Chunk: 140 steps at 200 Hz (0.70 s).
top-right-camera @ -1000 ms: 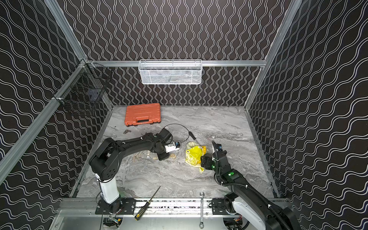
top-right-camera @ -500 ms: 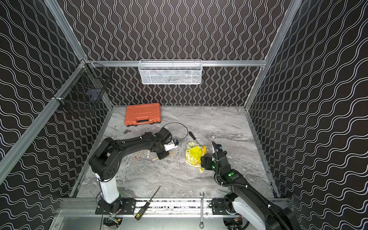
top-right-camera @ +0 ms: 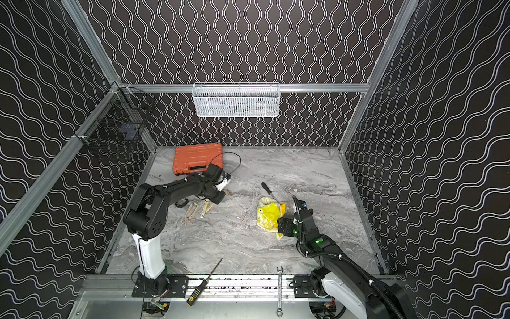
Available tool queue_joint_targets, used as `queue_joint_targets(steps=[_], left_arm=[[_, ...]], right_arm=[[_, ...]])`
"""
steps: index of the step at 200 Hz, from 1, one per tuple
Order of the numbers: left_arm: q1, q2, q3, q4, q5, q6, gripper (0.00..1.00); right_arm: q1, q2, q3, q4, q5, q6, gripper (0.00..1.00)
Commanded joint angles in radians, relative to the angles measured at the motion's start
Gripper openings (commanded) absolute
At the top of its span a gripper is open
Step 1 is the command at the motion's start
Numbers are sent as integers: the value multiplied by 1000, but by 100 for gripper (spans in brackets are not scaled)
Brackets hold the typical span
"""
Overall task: Wipe the watch dial
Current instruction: Adjust the watch at the center of the board.
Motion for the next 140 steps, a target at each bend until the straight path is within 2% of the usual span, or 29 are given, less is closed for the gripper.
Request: queue_joint_targets(steps=[1, 28, 56, 87, 116, 140], left_arm=[[32, 33, 41, -21, 69, -218, 19], [42, 17, 10, -7, 58, -340, 22], [42, -40, -58, 43, 83, -389, 24], [36, -93, -139, 106, 165, -407, 24], [34, -112, -154, 93, 128, -369, 25], [34, -132, -137, 67, 102, -344, 28]], right_arm=[[0, 11, 13, 12, -11, 1, 87], [0, 20, 18, 4, -16, 1, 87], [0, 35, 23, 9, -20, -2, 87], [1, 66, 37, 5, -22, -3, 87], [0, 85, 51, -8, -12, -2, 87], [-1, 35, 40, 6, 11, -6, 89]])
